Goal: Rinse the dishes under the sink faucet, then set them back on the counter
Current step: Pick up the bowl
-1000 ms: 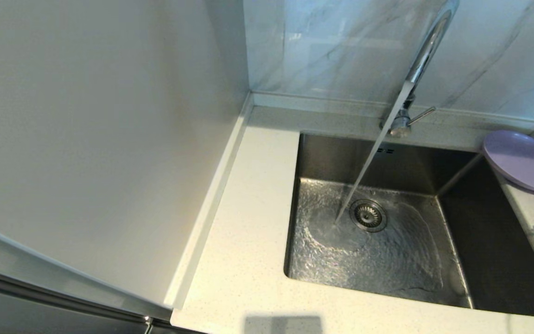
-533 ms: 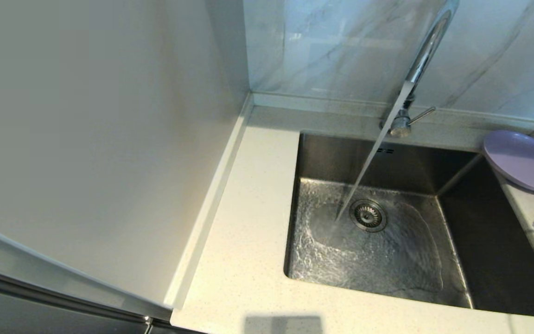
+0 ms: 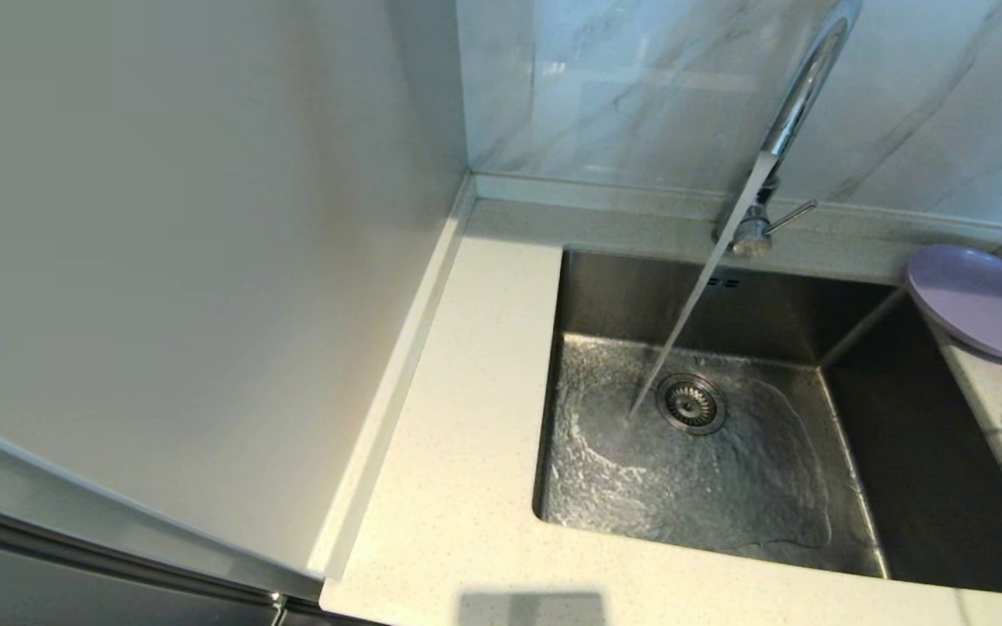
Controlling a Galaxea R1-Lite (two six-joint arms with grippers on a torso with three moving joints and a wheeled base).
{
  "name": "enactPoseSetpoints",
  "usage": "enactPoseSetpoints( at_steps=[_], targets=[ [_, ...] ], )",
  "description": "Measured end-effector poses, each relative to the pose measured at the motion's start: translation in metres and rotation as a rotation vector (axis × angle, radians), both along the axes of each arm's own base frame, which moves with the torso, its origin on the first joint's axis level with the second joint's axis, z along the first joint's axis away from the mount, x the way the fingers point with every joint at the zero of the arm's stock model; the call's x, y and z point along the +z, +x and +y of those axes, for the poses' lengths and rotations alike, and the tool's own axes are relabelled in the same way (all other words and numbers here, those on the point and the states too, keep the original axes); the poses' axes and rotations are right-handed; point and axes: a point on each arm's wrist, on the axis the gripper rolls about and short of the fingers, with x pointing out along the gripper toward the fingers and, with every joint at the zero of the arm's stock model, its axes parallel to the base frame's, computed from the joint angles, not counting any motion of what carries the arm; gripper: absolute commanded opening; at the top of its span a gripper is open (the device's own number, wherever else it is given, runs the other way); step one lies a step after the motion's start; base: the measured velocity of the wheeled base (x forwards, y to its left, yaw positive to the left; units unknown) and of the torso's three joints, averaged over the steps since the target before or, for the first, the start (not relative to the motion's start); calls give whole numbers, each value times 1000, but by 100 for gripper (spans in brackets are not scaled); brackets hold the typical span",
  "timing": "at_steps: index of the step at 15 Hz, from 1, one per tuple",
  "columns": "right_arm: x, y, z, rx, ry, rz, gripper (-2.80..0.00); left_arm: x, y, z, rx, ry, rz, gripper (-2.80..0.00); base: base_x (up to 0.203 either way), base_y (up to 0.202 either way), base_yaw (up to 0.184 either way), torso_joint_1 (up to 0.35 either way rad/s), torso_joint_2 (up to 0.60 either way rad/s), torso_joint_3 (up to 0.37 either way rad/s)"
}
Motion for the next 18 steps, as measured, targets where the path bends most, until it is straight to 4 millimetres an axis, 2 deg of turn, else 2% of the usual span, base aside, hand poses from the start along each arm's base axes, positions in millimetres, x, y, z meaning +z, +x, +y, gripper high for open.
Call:
enactPoseSetpoints(
  at_steps=[3, 4, 5, 18],
  targets=[
    [-1, 1, -1, 1, 2, 4, 0, 0, 0, 0, 0, 1, 0, -280, 0, 0, 0, 0, 0, 0],
    [-1, 1, -1, 2, 2, 5, -225, 0, 0, 0, 0, 0, 0, -280, 0, 0, 0, 0, 0, 0],
    [-1, 1, -1, 2, 2, 5, -280, 0, 0, 0, 0, 0, 0, -280, 0, 0, 0, 0, 0, 0],
    [-4, 1, -1, 5, 6, 14, -280, 0, 0, 0, 0, 0, 0, -280, 0, 0, 0, 0, 0, 0]
  ],
)
